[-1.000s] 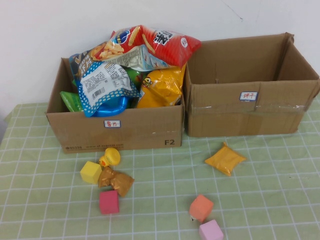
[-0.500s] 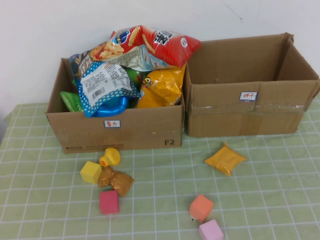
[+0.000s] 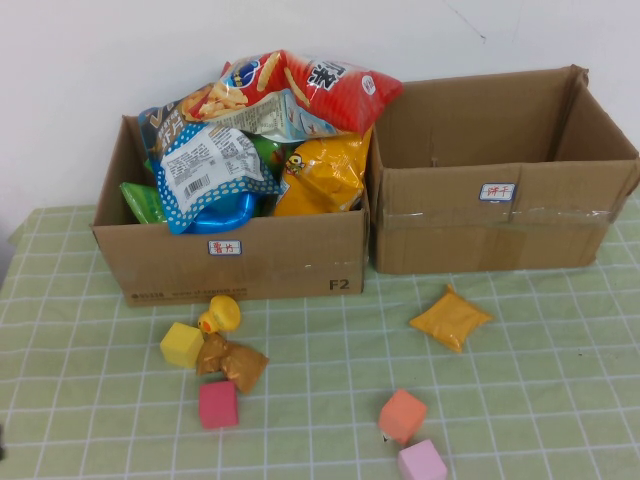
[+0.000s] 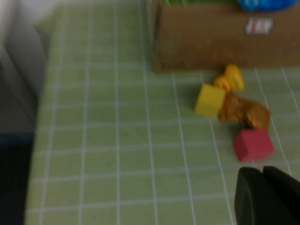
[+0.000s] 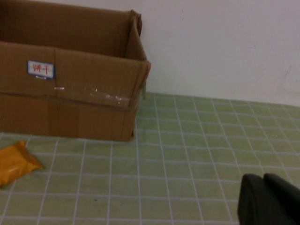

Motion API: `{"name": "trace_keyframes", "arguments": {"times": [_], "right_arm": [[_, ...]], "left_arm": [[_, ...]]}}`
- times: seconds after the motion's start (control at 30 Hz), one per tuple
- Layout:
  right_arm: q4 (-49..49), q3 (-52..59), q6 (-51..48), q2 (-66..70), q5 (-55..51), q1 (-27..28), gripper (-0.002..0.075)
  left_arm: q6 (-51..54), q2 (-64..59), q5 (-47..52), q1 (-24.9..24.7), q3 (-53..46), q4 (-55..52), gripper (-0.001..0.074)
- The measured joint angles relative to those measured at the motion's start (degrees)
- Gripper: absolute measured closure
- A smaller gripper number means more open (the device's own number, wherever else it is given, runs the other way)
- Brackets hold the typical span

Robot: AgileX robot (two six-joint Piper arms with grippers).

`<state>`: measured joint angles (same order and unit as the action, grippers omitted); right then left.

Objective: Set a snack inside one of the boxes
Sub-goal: Pick up the biscuit

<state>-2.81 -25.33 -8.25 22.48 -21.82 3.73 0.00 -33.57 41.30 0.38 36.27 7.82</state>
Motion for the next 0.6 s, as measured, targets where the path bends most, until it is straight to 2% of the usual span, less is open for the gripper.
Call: {"name": "trace_keyframes", "arguments": {"times": [0.13,0.3,0.5,0.6], "right_arm": [[0.0,4.9,-0.2,0.1,2.3,-0.6,0.0728],[0.5,8.3,-0.5,0.1,2.7,-2.5,0.0728],[0.5,10.4,-0.6,0.1,3.5,-3.0,0.0728],[0.5,11.0,-0.8,0.1,3.9,-3.0,0.0728]], "left_arm": [[4.7,-7.0,0.3,0.0,-0.3,5.9,0.0737],[15.6,-16.6,-0.5,0.0,0.0,17.6,0.0737],[30.2,-28.9,-1.4,0.0,3.6,32.7,0.0737],[33.7,-34.7,-2.2,-0.2,6.1,35.5,0.0737]]}}
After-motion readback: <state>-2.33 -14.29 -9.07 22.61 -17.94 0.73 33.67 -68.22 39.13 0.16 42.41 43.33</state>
